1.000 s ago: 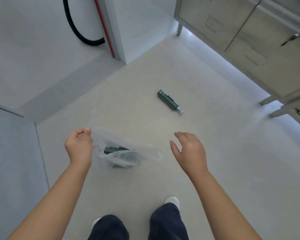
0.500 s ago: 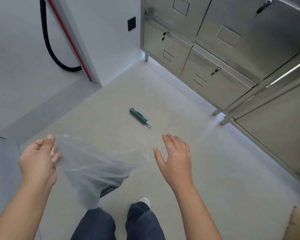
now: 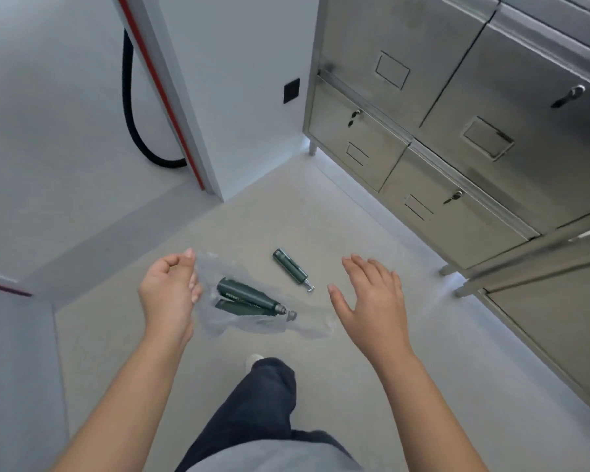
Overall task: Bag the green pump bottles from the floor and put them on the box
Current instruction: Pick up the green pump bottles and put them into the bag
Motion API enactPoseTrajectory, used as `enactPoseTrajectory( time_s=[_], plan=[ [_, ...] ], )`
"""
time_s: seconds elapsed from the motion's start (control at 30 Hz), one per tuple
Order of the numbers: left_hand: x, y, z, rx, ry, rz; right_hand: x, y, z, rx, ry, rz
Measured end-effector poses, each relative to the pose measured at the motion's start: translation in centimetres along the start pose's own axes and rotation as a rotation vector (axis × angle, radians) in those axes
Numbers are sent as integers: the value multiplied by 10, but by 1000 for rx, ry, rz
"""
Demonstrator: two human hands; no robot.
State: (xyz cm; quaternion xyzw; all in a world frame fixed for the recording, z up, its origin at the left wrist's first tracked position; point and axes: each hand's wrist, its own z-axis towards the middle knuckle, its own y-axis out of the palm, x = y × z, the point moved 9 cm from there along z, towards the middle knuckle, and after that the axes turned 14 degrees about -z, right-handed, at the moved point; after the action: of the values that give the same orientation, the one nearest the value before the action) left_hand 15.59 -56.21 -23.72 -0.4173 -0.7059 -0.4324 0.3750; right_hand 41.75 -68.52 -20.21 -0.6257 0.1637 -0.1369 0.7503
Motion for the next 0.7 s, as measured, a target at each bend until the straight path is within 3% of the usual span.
enactPoseTrajectory(
  time_s=[0.37,0.7],
  plan=[
    [2,57,70,150,24,-66,-27,19,130,50,-226,-24],
    [-56,29,78,578,92,-143,-27,123,194,-181,-669,166]
  ],
)
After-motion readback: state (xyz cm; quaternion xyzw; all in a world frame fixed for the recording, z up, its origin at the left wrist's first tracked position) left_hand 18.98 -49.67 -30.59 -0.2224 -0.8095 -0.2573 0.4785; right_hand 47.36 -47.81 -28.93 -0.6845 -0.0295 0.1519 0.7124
